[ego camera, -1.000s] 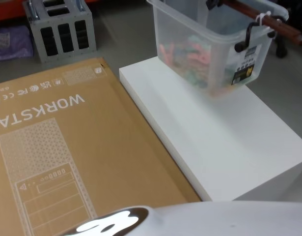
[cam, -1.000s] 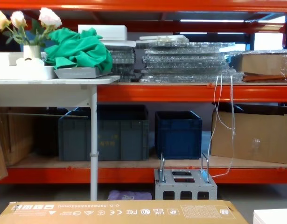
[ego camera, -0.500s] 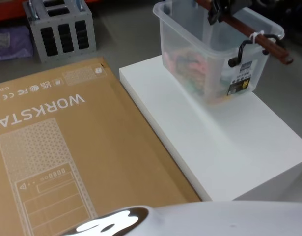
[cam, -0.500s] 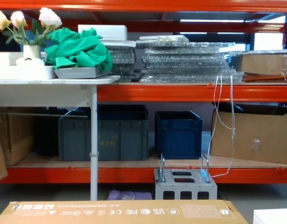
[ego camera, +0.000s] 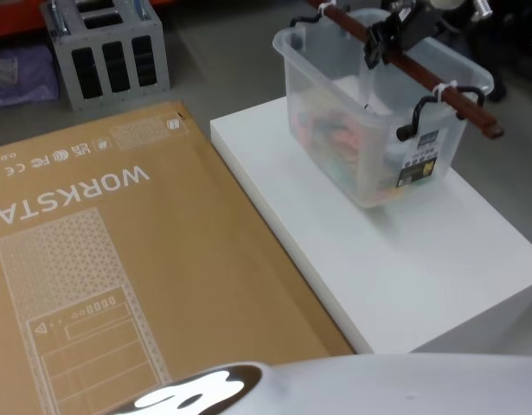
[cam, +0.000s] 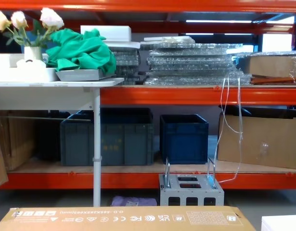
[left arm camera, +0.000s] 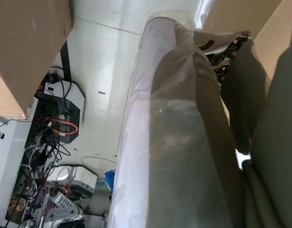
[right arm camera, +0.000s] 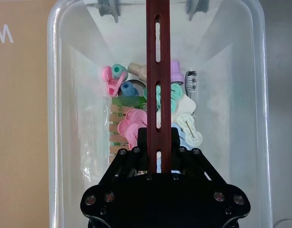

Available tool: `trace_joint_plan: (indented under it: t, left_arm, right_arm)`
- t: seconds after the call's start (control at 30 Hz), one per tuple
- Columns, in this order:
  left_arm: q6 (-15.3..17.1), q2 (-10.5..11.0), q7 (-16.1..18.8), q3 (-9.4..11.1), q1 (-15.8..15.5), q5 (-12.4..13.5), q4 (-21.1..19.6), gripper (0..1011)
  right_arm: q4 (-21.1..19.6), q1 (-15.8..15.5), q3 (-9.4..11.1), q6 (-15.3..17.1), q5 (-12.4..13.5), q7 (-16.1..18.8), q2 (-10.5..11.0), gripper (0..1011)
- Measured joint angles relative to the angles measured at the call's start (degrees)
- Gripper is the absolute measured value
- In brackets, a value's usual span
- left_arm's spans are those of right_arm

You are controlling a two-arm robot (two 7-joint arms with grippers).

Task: Use one hand to grasp the basket and place it at the designated location.

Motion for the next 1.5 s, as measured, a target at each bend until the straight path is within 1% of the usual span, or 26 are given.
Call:
trace_joint_plan:
  t: [0.17, 0.37, 0.67, 0.9, 0.97, 1.0, 1.03, 1.07, 1.1, 1.13, 1.17, 1.27, 1.3, 1.37, 1.43, 1.5]
  left_arm:
    - [0.0, 0.0, 0.0, 0.0, 0.0, 0.0, 0.0, 0]
    - [0.0, 0.0, 0.0, 0.0, 0.0, 0.0, 0.0, 0]
    - [0.0, 0.0, 0.0, 0.0, 0.0, 0.0, 0.0, 0]
    - [0.0, 0.0, 0.0, 0.0, 0.0, 0.0, 0.0, 0]
    - [0.0, 0.0, 0.0, 0.0, 0.0, 0.0, 0.0, 0]
    - [0.0, 0.0, 0.0, 0.0, 0.0, 0.0, 0.0, 0]
    - [0.0, 0.0, 0.0, 0.0, 0.0, 0.0, 0.0, 0]
    - [0.0, 0.0, 0.0, 0.0, 0.0, 0.0, 0.0, 0]
    - [0.0, 0.0, 0.0, 0.0, 0.0, 0.0, 0.0, 0]
    - [0.0, 0.0, 0.0, 0.0, 0.0, 0.0, 0.0, 0]
    - [0.0, 0.0, 0.0, 0.0, 0.0, 0.0, 0.0, 0]
    - [0.0, 0.0, 0.0, 0.0, 0.0, 0.0, 0.0, 0]
    - [0.0, 0.0, 0.0, 0.0, 0.0, 0.0, 0.0, 0]
    - [0.0, 0.0, 0.0, 0.0, 0.0, 0.0, 0.0, 0]
    - [0.0, 0.0, 0.0, 0.0, 0.0, 0.0, 0.0, 0]
    - [0.0, 0.0, 0.0, 0.0, 0.0, 0.0, 0.0, 0]
  right_arm:
    - [1.8, -0.6, -0.1, -0.8, -0.2, 0.7, -1.1, 246]
    - [4.8, -1.8, -0.1, -3.4, 0.8, 2.0, -2.5, 247]
    - [7.0, -2.7, 0.3, -4.6, 1.1, 3.9, -3.9, 247]
    - [8.0, -2.8, 0.6, -4.7, 0.7, 5.0, -4.8, 257]
    - [8.2, -2.8, 0.7, -4.7, 0.5, 5.2, -5.0, 328]
    - [8.2, -2.8, 0.8, -4.7, 0.4, 5.2, -5.1, 344]
    - [8.2, -2.8, 0.9, -4.7, 0.3, 5.2, -5.1, 400]
    - [8.2, -2.8, 0.9, -4.7, 0.3, 5.2, -5.1, 400]
    - [8.2, -2.8, 1.0, -4.7, 0.3, 5.3, -5.1, 446]
    - [8.1, -2.8, 1.2, -4.7, 0.2, 5.3, -5.1, 457]
    - [8.1, -2.8, 1.3, -4.8, 0.1, 5.3, -5.1, 527]
    - [7.9, -2.8, 1.6, -4.8, 0.1, 5.3, -5.0, 588]
    - [7.8, -2.7, 1.7, -4.8, 0.1, 5.3, -4.9, 646]
    - [7.7, -2.7, 2.0, -4.8, 0.1, 5.4, -4.8, 687]
    - [7.2, -2.7, 2.5, -4.8, 0.4, 5.5, -4.3, 763]
    - [6.8, -2.6, 2.9, -4.8, 0.5, 5.6, -4.0, 795]
